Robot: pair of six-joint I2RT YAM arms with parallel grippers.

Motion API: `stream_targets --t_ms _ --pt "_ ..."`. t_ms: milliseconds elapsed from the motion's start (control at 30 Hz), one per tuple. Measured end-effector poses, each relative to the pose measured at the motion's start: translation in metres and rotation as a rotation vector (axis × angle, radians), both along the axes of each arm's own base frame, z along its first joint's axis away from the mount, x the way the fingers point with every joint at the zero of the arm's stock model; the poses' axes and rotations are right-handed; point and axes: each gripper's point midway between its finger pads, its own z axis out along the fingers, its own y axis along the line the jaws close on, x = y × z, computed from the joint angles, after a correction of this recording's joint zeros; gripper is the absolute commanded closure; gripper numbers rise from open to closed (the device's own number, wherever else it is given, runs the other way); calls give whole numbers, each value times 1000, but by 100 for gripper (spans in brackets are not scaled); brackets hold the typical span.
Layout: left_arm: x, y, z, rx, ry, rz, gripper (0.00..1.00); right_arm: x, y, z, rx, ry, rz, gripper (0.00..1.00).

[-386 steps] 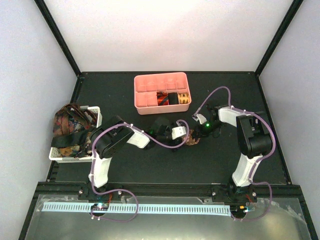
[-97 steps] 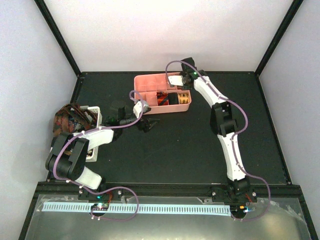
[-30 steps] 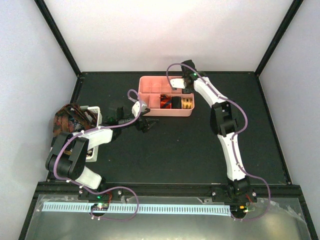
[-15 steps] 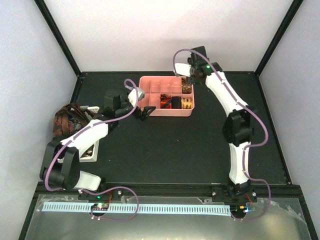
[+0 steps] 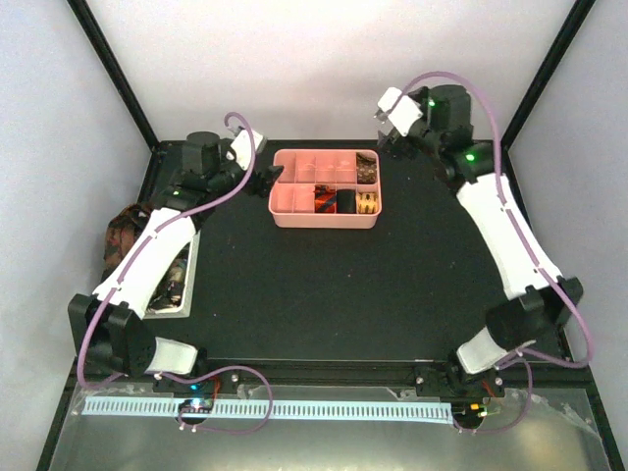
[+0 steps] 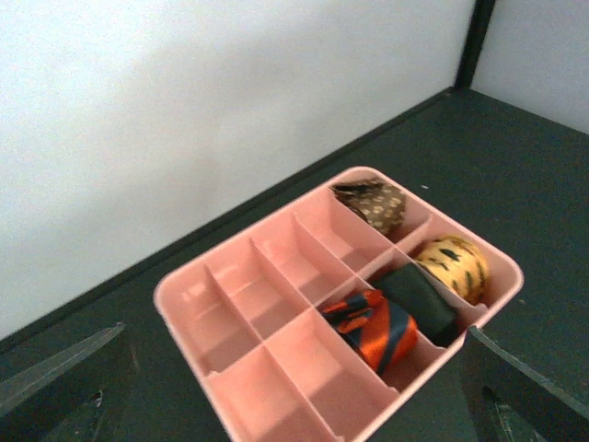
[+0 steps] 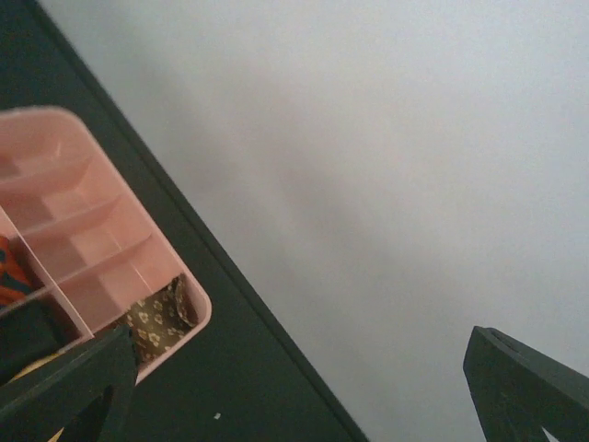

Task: Roll the ties
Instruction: Reset both arms

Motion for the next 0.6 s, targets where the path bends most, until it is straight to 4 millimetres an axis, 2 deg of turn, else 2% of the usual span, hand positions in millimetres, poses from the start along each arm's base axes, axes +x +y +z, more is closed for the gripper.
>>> stream_targets --t_ms 133,233,300,400,600 --pt "1 21 -15 64 53 58 1 -24 -25 20 209 17 -59 0" --pt "-2 37 -32 99 117 97 1 -41 -49 14 352 66 -108 0" --pt "-3 46 -42 111 152 123 1 -54 -65 -4 441 125 -147 0" --pt "-7 57 -66 129 215 155 1 -69 -78 -36 533 209 -190 0" --pt "-35 72 -139 180 383 190 1 -93 -84 -135 659 441 -261 0"
